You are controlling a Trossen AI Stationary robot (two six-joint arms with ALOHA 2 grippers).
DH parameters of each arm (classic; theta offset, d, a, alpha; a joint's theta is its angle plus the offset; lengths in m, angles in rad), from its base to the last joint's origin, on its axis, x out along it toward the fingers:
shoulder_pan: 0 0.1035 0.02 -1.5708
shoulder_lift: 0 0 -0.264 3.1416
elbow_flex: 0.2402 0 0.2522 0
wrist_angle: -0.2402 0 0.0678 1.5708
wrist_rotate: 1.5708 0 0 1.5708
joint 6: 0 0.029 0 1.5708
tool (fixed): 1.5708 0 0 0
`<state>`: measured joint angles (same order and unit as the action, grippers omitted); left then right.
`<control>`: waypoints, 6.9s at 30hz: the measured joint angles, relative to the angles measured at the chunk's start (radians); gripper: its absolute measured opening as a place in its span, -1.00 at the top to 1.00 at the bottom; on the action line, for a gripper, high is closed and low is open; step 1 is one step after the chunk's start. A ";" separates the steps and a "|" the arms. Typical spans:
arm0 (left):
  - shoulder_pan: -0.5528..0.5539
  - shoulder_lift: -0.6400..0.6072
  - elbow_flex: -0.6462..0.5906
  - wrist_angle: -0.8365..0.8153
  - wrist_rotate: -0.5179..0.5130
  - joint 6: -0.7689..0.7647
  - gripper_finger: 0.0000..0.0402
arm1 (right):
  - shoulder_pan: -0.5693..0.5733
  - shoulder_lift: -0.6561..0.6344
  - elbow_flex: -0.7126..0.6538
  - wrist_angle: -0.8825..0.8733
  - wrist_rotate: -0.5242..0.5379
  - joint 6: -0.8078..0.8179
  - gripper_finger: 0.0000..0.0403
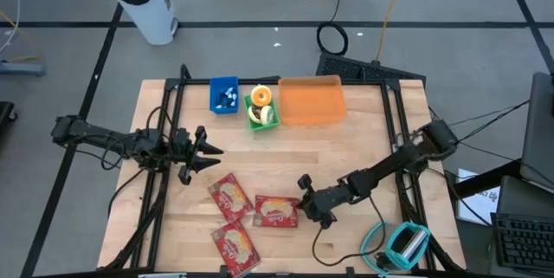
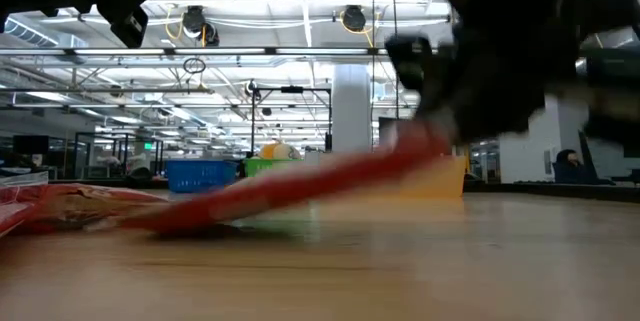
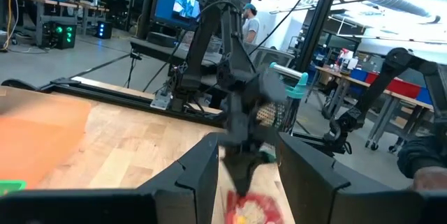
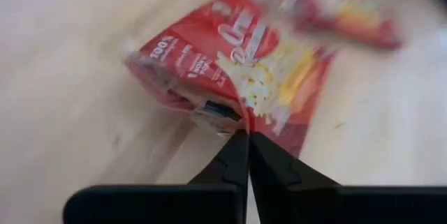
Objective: Pick & Place Food Item
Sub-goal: Put the middle red popcorn bag into the orange bin, then put the top red popcorn bag into the orange bin
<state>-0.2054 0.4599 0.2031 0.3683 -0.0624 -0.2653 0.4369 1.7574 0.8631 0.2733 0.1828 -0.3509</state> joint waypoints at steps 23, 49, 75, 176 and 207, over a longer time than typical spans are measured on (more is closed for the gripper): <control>0.000 0.000 0.000 0.000 0.000 0.000 0.28 | -0.151 -0.482 0.003 -0.040 0.425 -0.026 1.00; 0.000 0.000 0.000 0.000 0.000 0.000 0.28 | -1.002 -0.313 0.005 0.015 -0.196 -0.076 1.00; 0.000 0.000 0.000 0.000 0.000 0.000 0.28 | -1.018 -0.267 0.005 -0.204 0.104 -0.131 1.00; -0.301 0.689 0.596 -0.961 -0.048 -0.712 0.28 | -0.187 -0.541 -0.408 0.514 -0.180 0.347 0.36; -0.242 1.082 0.573 -1.078 -0.133 -0.814 -0.12 | -0.187 -0.541 -0.408 0.500 -0.183 0.347 0.36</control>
<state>-0.4479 1.5417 0.7761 -0.7099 -0.1958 -1.0796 0.2497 1.2163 0.4549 0.7731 -0.0002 -0.0040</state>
